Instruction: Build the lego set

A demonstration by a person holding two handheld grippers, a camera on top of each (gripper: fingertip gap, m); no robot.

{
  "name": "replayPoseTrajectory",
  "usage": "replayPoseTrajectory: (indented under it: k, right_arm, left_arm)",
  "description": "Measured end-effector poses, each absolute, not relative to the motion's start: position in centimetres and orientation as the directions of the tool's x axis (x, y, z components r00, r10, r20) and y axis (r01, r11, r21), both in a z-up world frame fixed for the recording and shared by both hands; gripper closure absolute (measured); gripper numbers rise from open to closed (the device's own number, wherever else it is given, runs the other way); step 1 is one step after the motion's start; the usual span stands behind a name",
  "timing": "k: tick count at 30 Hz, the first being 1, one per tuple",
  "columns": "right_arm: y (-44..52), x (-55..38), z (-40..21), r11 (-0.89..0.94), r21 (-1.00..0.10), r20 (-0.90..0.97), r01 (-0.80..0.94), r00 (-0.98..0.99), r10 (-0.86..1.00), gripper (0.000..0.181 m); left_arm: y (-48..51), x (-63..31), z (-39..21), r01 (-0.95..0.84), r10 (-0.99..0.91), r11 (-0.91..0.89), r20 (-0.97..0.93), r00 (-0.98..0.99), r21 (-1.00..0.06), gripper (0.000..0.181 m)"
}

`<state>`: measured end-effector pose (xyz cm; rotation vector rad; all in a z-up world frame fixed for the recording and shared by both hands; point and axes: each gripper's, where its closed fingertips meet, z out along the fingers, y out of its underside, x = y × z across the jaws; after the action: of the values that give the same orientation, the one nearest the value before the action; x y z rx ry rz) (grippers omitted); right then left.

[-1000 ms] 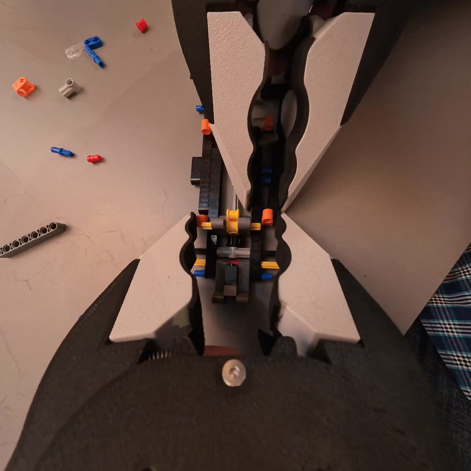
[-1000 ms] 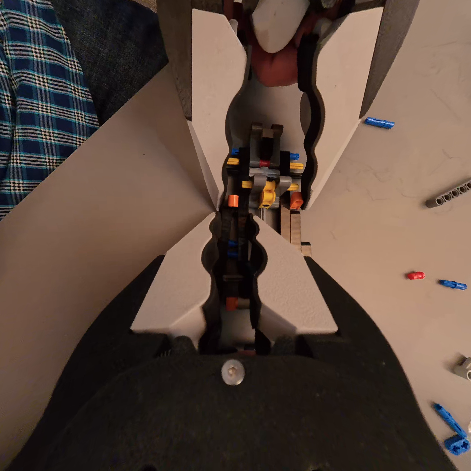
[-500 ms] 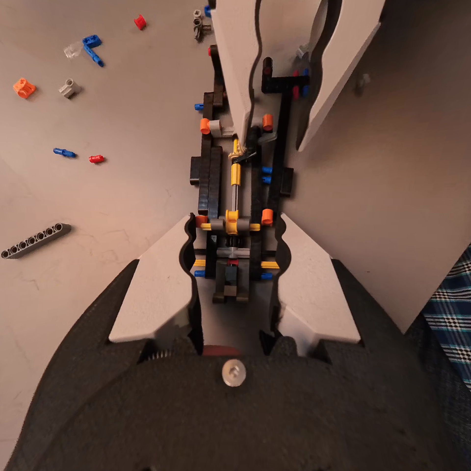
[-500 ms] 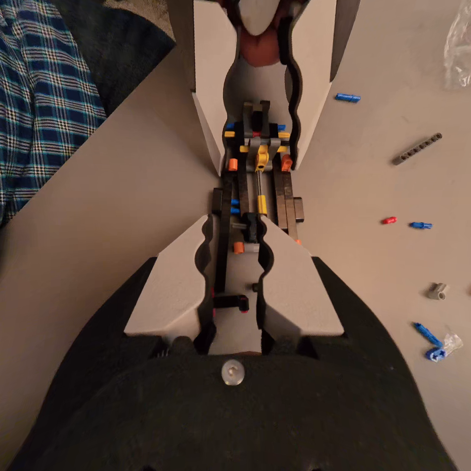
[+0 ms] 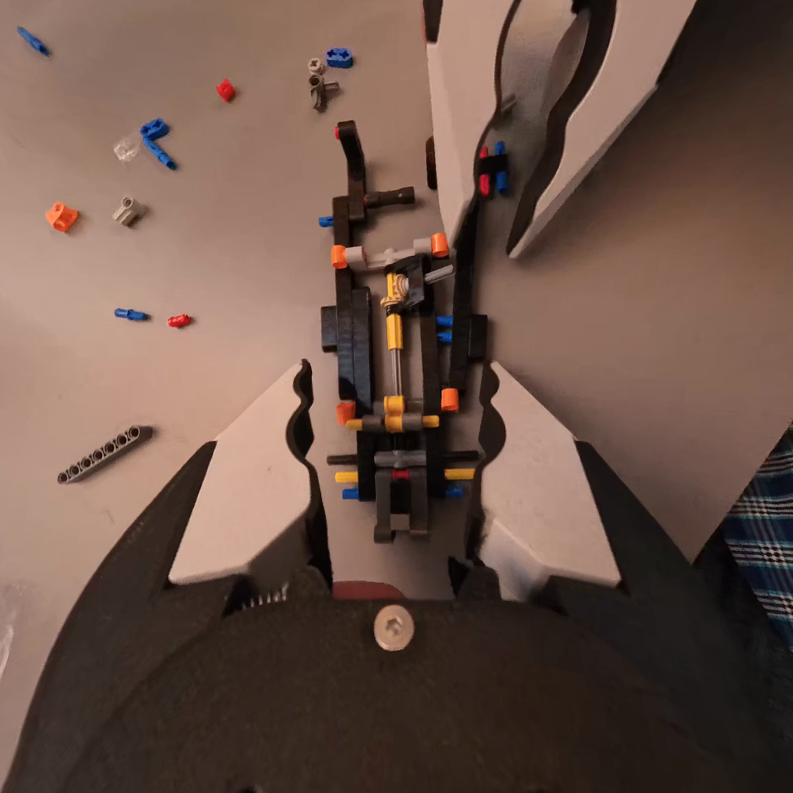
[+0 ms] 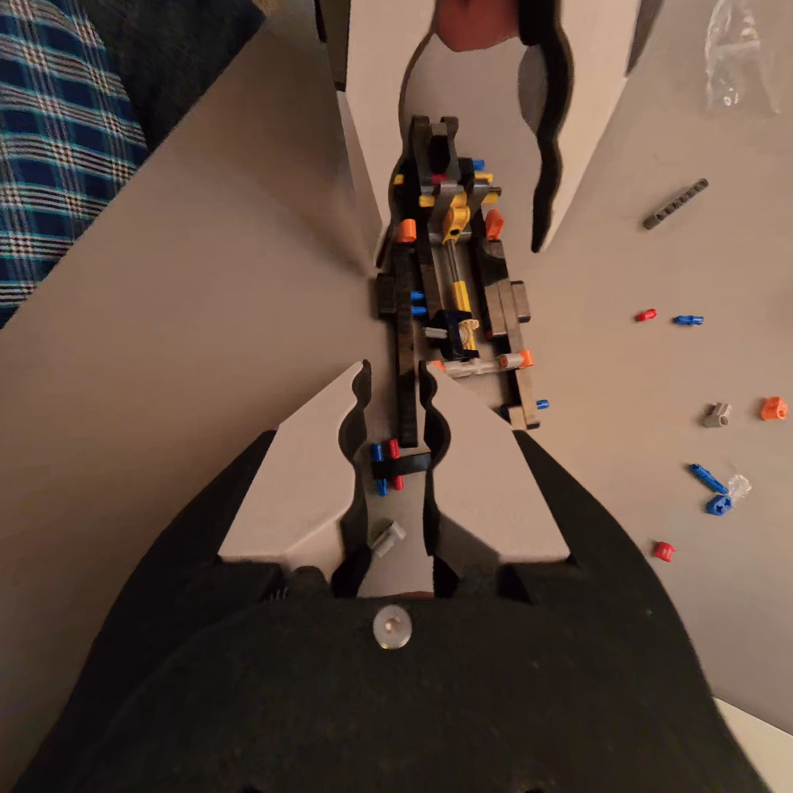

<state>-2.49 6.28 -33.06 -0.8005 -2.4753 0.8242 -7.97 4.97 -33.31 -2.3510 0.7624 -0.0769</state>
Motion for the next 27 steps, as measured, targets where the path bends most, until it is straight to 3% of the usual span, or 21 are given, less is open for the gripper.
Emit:
replayPoseTrajectory:
  k: [8,22,27]
  right_arm:
    - [6.7,-3.4,-33.6,0.661,-0.646,0.237,0.381,-0.723,0.649,0.181]
    - [7.7,-3.5,-33.7,0.660,-0.645,0.257,0.385,-0.704,0.662,0.173]
    - [7.7,-3.6,-33.7,0.651,-0.653,0.252,0.387,-0.700,0.669,0.175]
  left_arm:
    - [5.6,-7.7,-34.0,-0.527,-0.585,-0.629,-0.098,0.805,-0.572,0.106]
    - [6.6,-7.2,-34.1,-0.527,-0.598,-0.635,-0.071,0.798,-0.565,0.091]
    - [6.8,-7.1,-34.5,-0.514,-0.583,-0.651,-0.066,0.810,-0.559,0.100]
